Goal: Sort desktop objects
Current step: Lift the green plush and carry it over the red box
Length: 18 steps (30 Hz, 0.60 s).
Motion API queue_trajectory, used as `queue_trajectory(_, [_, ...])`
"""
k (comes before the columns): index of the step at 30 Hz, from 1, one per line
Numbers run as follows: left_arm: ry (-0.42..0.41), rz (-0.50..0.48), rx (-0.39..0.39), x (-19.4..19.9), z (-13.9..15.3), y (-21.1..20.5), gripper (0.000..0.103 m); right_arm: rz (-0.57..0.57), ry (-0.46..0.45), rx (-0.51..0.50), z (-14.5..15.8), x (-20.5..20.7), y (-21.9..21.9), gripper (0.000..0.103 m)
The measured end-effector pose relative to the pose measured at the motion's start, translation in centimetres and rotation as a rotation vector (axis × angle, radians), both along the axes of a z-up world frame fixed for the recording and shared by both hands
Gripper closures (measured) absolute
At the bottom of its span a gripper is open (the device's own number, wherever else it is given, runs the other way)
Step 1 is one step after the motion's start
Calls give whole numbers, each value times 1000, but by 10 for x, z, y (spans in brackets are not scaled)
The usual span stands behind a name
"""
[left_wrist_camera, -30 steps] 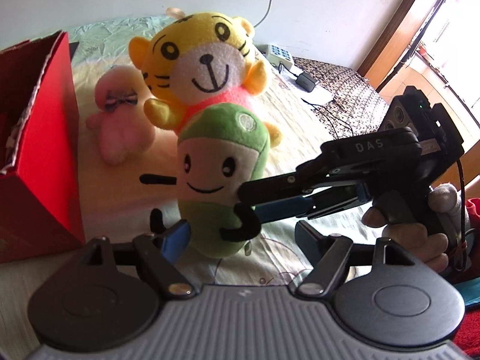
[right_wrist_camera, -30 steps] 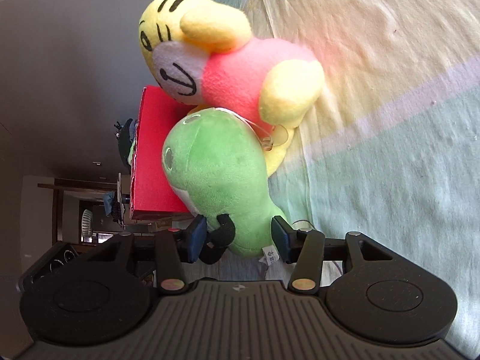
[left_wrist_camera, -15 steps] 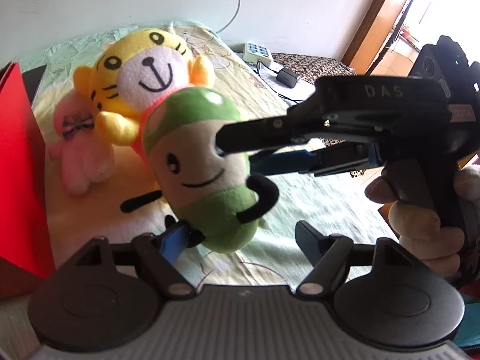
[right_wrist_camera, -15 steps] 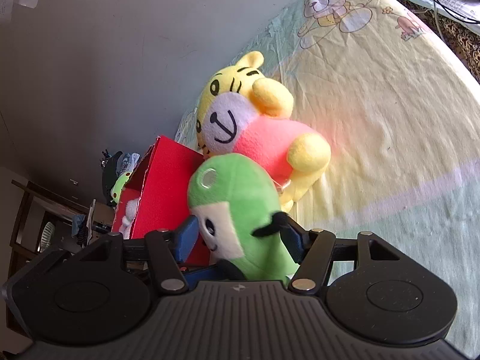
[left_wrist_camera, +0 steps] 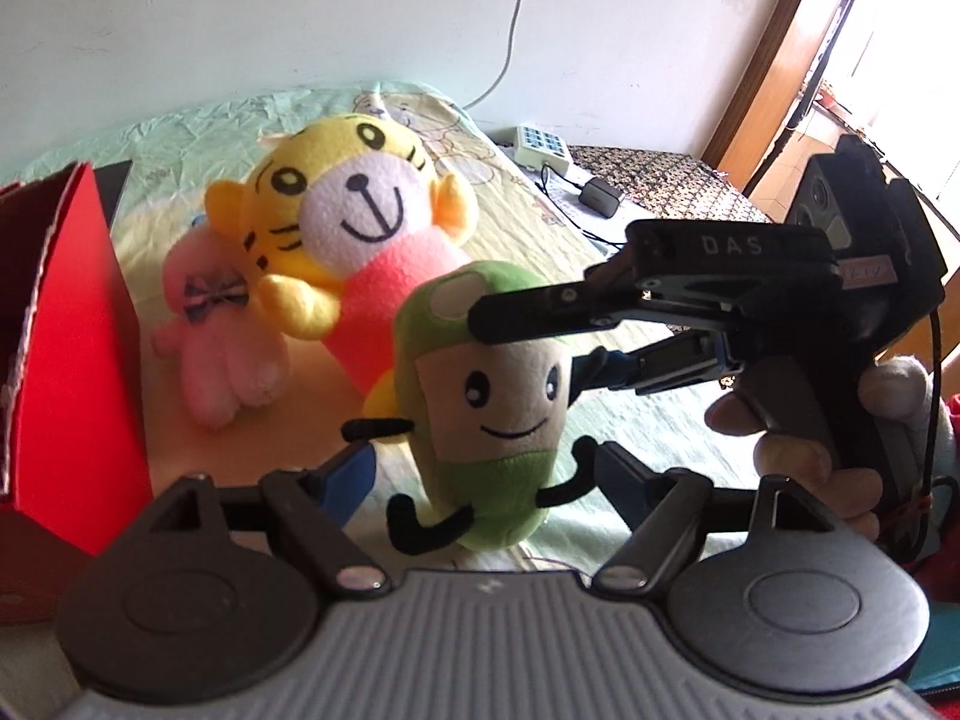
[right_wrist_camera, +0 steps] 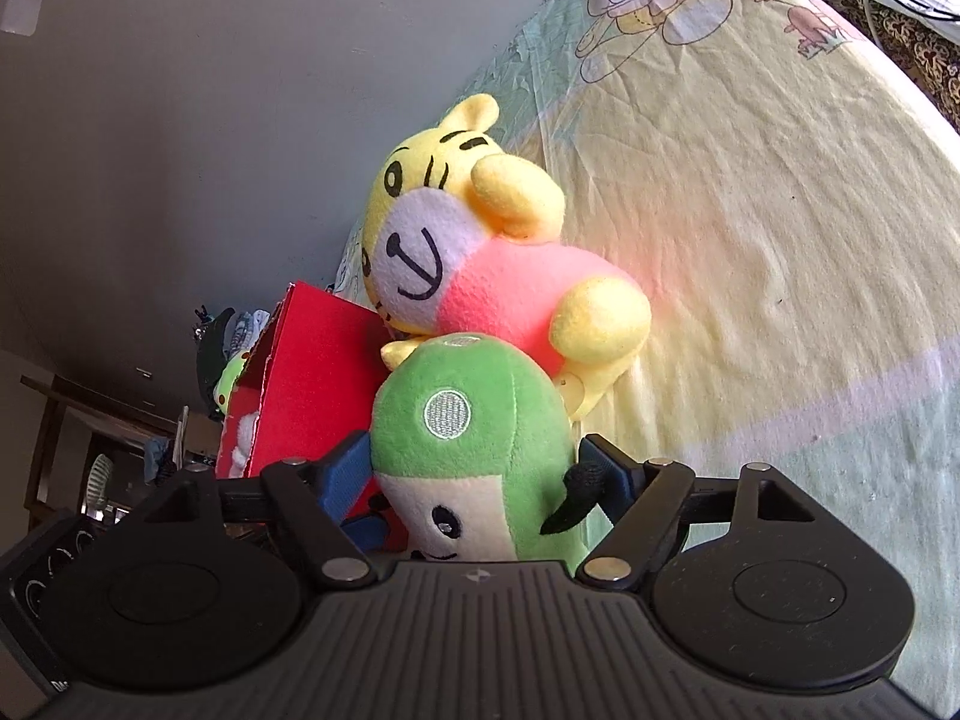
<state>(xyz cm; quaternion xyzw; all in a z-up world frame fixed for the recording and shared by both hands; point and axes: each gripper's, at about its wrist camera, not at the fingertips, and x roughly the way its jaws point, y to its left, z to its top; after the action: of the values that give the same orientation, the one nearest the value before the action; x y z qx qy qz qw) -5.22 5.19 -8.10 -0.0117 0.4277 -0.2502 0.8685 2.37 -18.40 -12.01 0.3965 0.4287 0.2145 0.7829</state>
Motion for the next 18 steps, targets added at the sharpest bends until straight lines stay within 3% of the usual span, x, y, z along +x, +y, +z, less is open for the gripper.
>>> queue_trajectory(2, [23,13,3,11,-8,-3,24,7,14,22,-3,2,1,25])
queue_trajectory(8, [90,13,-3,24,-23,-15,38,27,28,44,-5,6,1,27])
queue_trajectory(14, [79,-12,56,22,-15,-31,40,18,65,105,-7,2,-11,31])
queue_trajectory(18, [40,-27,61,14,-2,-34,40,22,34,111,8,-7,-13,31])
